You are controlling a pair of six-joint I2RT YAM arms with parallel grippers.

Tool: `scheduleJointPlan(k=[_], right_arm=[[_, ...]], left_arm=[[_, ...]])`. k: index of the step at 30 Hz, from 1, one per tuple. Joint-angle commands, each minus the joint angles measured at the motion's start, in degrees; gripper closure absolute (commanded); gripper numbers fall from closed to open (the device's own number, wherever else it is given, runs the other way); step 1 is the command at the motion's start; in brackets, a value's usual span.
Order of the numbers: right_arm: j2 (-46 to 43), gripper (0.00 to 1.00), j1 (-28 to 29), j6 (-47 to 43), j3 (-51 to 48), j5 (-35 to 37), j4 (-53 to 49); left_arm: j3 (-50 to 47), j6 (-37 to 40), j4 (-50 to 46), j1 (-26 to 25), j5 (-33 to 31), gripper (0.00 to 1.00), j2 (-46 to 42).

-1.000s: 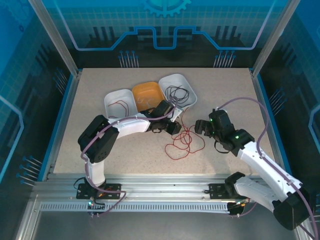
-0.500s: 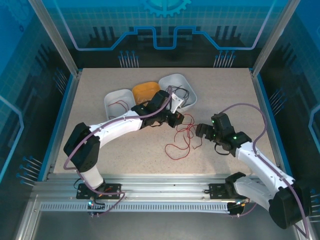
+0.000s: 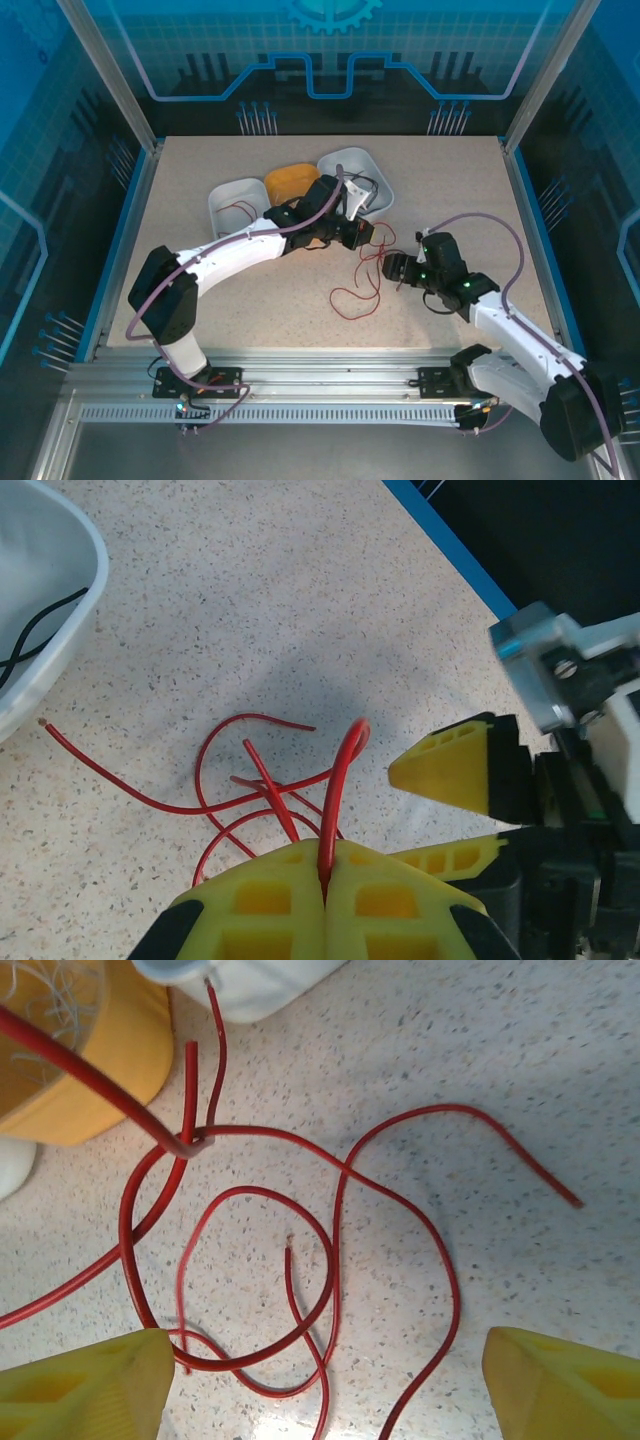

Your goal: Untangle the cables

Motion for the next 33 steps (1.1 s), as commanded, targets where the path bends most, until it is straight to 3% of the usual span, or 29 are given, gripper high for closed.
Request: scheduleJointPlan(k=[1,8,17,25,33], right_arm=[[2.82,0.23,2.24,0.3,-0.61,-1.14,4.21],[7.84,0.32,8.11,-1.17,2.34,5.17,5.96],[12.73,0.44,10.84,-1.91,3.58,10.15,9.44],[13.72,0.8,10.82,-1.34,2.76,12.44,9.19],[11.78,0.94,8.68,0.41,-1.0,12.52,9.26]], left_arm=[[1.78,-1.29,-1.24,-0.44,0.69,1.0,0.23],[1.73,-2.43,-1.7,-0.48,0.96,1.0,0.43],[1.14,-3.05,-1.9,-0.75,0.7,1.0,-0.7],[0.08,-3.24,-2.5,-0.83,-0.61,1.0,-5.1],[-2.63,-2.97,-4.28,-0.81,-8.28,1.0,-17.3]])
